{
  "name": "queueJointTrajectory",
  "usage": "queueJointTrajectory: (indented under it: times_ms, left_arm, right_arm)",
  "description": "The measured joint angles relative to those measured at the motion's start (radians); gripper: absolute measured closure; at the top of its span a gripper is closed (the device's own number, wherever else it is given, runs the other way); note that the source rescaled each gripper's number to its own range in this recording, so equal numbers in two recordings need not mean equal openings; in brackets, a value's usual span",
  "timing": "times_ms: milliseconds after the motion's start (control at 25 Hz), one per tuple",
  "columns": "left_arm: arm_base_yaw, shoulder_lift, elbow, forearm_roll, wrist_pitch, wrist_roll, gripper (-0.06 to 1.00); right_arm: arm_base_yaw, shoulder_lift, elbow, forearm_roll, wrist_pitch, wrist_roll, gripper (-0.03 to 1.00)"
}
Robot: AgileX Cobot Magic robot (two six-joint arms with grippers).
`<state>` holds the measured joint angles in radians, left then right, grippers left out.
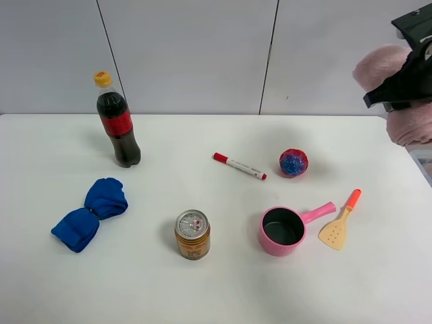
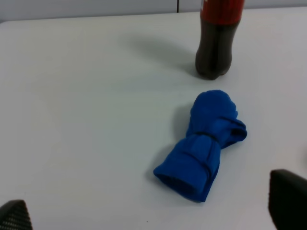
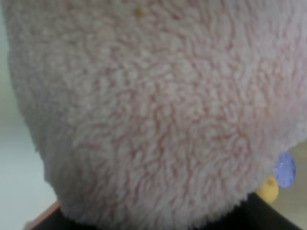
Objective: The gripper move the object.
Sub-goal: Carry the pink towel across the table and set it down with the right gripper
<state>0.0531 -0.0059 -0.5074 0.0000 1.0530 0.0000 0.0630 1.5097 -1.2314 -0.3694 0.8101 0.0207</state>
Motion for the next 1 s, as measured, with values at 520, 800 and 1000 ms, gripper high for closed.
queueJointTrajectory:
  times_ms: [520,800,1000]
  left_arm:
    - [0.000,0.000,0.000,0.000,0.000,0.000,-0.06]
    - [0.000,0.000,0.000,0.000,0.000,0.000,-0.06]
    - [0.000,0.000,0.000,0.000,0.000,0.000,-0.06]
  right_arm:
    - [-0.073,0.397,-0.310,0.073,0.076,-0.026,0.97]
    - [-0.073,0.586,-0.517,0.190,0.197,-0.033,0.97]
    - [-0.073,0.686,-0.540,0.244,0.200,-0.028,0.97]
